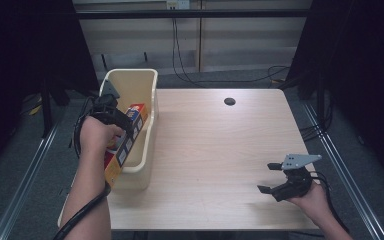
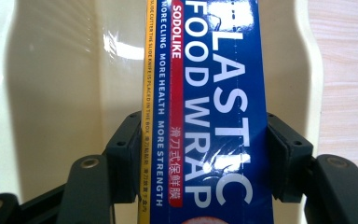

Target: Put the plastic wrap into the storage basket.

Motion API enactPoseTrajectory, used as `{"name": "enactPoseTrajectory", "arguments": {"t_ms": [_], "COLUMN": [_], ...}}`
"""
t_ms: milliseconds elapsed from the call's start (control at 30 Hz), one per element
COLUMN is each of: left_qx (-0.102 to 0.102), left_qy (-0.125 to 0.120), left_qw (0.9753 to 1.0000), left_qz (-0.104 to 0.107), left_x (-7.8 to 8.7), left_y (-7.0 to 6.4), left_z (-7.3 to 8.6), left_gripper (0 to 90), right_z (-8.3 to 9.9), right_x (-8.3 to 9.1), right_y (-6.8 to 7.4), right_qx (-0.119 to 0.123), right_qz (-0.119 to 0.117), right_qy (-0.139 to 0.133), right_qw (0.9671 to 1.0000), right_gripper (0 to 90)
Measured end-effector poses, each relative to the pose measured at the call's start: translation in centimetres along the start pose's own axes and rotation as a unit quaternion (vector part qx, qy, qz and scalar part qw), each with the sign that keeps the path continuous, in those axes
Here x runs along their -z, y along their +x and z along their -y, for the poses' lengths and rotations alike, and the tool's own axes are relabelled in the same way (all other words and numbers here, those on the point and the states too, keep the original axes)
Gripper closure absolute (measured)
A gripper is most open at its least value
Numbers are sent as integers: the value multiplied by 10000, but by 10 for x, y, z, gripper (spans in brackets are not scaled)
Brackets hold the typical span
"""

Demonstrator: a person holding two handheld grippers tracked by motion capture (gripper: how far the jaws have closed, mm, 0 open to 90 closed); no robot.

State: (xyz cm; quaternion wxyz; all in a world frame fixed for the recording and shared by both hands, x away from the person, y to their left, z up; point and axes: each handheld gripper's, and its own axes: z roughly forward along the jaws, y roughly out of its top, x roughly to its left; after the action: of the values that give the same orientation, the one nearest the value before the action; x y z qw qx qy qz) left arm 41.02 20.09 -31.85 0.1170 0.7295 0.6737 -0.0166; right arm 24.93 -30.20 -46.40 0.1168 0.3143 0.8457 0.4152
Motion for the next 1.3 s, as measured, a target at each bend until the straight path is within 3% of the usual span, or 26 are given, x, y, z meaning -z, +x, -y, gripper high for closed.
{"name": "enactPoseTrajectory", "arguments": {"t_ms": [367, 800, 1300], "left_qx": [23, -59, 21], "left_qy": [51, 152, 260], "left_qw": [10000, 9998, 9997], "left_qz": [33, -74, 7], "left_x": [-4, -10, -16], "left_y": [1, 1, 2], "left_z": [-1, -2, -3], "left_gripper": [402, 399, 391], "right_z": [0, 0, 1], "right_x": [-1, -1, -1], "right_y": [0, 0, 0], "right_qx": [-6, -3, -30], "right_qz": [-34, -46, -73], "right_qy": [31, 35, 43], "right_qw": [10000, 10000, 10000], "right_gripper": [102, 102, 102]}}
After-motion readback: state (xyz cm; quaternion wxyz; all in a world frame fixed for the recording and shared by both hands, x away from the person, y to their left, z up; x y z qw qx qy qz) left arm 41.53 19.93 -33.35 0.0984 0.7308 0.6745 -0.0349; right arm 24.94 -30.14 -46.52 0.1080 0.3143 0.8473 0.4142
